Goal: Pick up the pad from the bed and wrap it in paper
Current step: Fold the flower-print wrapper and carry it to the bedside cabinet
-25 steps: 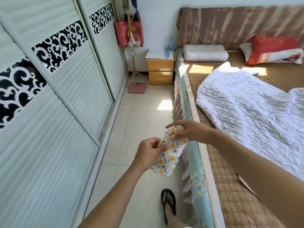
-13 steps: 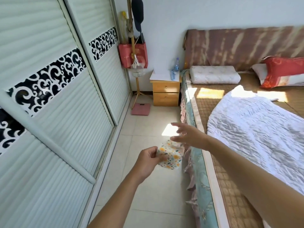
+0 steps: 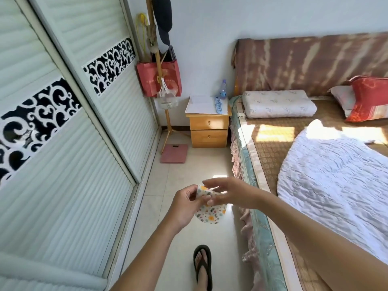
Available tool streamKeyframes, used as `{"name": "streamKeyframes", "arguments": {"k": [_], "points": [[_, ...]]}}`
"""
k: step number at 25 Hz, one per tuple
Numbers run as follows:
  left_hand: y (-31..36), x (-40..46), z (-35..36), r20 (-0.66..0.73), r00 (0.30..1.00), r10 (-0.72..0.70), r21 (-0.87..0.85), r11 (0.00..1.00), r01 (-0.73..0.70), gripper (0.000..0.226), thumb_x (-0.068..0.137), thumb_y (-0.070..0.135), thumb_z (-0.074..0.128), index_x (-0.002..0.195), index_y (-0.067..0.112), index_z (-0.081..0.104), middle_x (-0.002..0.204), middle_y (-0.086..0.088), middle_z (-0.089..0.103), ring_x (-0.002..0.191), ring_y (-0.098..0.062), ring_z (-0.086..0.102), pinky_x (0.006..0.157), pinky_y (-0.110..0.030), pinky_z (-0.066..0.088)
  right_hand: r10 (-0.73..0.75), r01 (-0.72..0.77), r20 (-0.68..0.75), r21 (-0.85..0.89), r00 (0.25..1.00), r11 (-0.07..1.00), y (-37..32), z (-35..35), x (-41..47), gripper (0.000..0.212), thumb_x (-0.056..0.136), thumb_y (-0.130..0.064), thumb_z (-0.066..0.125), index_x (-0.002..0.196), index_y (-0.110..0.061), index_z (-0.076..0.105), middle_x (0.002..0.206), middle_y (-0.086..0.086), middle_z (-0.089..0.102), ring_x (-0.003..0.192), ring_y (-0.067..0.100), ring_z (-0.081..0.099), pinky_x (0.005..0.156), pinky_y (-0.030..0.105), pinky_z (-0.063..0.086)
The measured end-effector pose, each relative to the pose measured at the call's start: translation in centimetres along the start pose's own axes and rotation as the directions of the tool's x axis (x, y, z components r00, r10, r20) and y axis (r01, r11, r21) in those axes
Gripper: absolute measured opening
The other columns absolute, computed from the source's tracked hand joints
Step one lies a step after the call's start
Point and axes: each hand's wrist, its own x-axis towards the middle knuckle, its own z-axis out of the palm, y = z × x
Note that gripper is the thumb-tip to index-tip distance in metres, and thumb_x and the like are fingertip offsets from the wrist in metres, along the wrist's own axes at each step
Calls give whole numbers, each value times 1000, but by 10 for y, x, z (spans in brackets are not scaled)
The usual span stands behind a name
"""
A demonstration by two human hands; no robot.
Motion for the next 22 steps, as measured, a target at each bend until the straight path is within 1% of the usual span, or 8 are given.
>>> {"name": "streamKeyframes", "arguments": {"k": [2,5,8,11,13,17,20,22], "points": [[6,54,-20,-17,1000,19,-15,1000,-19,13,77,21,74,88,20,67,88,0,74,83,-14,69,70,-24,56,4,-4,22,-4,1000,1000,0,-27,49,43,79,-20,74,120,-18,61,115,4,68,105,17,65,94,37,53],[22,150,-54,-67,997,28,-10,1000,-28,20,74,23,76,87,25,61,86,0,73,82,-16,68,71,-31,58,37,-34,-79,30,996,999,-7,-70,132,28,81,-16,71,108,-11,66,105,10,71,98,25,67,90,43,56],[35,230,-72,-129,987,100,106,991,-86,17,77,28,73,90,26,61,85,1,66,79,-12,62,65,-21,53,85,-80,-183,33,979,996,-8,-110,194,24,85,-15,66,107,-6,65,103,13,71,96,28,67,86,45,57],[41,290,-84,-137,985,101,141,987,-82,27,82,35,67,105,27,57,97,2,62,89,-10,60,67,-17,51,141,-111,-248,132,958,985,-5,-146,241,19,87,-14,64,103,-6,65,97,10,70,93,30,67,81,41,56],[42,329,-92,-63,997,37,102,994,-30,32,83,38,65,111,22,59,103,3,66,94,-11,63,70,-18,52,181,-115,-288,233,940,966,-1,-173,274,19,86,-14,65,103,-4,65,99,13,70,93,30,68,80,38,57],[46,410,-102,-18,1000,-14,37,999,15,28,80,31,70,105,19,64,95,2,71,85,-9,68,58,-13,50,181,-90,-299,294,937,951,10,-226,342,22,86,-14,65,108,-11,64,101,8,71,89,20,70,74,27,59],[59,482,-116,-74,997,-29,-17,999,28,13,80,27,71,89,29,63,87,6,72,76,-4,70,55,-12,50,209,-75,-271,431,940,899,20,-269,402,34,85,-14,66,118,-11,59,107,9,68,92,19,69,74,29,60],[69,532,-127,-130,990,-58,-80,996,48,13,80,23,71,86,29,62,86,7,72,72,-1,70,53,-13,51,256,-86,-212,588,943,804,27,-301,447,37,85,-12,66,120,-8,55,112,14,67,98,26,69,81,40,59]]}}
